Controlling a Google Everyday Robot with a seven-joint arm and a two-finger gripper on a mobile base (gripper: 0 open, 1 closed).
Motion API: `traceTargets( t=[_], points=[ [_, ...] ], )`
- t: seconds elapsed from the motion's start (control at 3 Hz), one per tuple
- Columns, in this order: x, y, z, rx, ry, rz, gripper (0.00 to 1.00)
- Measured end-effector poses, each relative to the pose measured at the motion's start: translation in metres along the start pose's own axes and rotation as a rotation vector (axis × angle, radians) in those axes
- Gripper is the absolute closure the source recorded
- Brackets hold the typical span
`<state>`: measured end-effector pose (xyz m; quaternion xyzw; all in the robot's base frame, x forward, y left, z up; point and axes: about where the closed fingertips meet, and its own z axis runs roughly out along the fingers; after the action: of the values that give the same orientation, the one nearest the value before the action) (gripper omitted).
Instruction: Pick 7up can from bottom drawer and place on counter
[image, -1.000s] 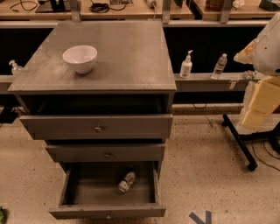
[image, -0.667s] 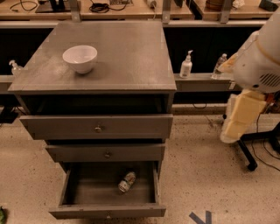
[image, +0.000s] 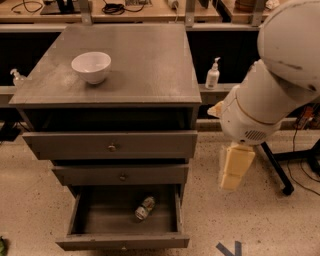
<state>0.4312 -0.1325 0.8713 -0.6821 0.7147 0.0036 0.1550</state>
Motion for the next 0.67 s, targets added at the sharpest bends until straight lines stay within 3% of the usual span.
traceTargets(
  t=[0.33, 0.67],
  points=[
    [0.001, 0.001, -0.001, -0.010, 0.006, -0.003, 0.00],
    [-0.009, 0.037, 0.040, -0.141, -0.022, -0.168, 0.00]
  ],
)
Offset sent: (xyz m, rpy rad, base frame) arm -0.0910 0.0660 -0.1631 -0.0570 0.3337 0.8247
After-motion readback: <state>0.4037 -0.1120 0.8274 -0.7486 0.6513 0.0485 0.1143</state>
